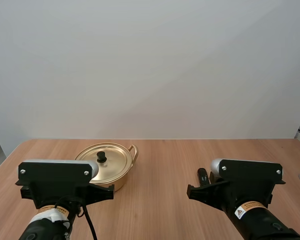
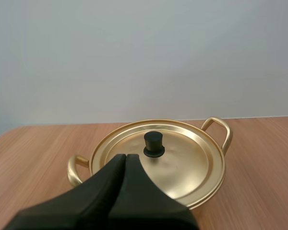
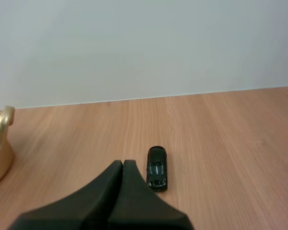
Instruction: Open the pot, put the car inside, and close it
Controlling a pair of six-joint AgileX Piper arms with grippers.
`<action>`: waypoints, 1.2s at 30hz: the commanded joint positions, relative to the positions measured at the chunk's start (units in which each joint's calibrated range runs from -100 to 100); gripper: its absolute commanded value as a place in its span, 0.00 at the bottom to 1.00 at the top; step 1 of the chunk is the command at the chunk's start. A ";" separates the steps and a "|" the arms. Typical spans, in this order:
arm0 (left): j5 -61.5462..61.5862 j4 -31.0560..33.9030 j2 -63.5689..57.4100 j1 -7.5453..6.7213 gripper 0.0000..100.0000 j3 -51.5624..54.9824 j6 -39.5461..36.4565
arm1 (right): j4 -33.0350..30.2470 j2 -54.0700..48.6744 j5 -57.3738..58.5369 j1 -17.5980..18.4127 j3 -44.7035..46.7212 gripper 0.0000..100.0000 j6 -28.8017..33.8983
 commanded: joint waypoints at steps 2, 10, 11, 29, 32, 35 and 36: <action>-11.69 0.04 0.00 -0.03 0.00 0.00 0.00 | 11.93 -0.01 -0.11 -0.04 0.00 0.00 0.02; -32.41 0.15 0.00 -0.03 0.00 -6.14 3.40 | 15.09 -0.01 -10.50 -0.04 0.00 0.00 0.02; -31.13 0.15 0.00 -0.03 0.00 -8.00 3.40 | 16.45 -0.01 -12.84 -0.04 0.00 0.00 0.02; 17.06 -3.93 4.04 -0.03 0.00 -37.28 2.86 | -13.20 -0.01 -36.48 0.45 -5.65 0.00 -22.93; 28.80 -6.19 11.61 -0.03 0.00 -42.12 5.78 | -13.78 -0.01 -19.32 0.81 -13.33 0.00 -22.93; 38.70 -8.53 21.58 -0.03 0.00 -48.13 10.29 | -9.55 0.11 0.12 0.81 -20.79 0.00 -22.25; 41.70 -8.97 25.09 -0.03 0.00 -50.37 11.53 | -7.60 0.11 5.86 0.81 -22.82 0.00 -22.14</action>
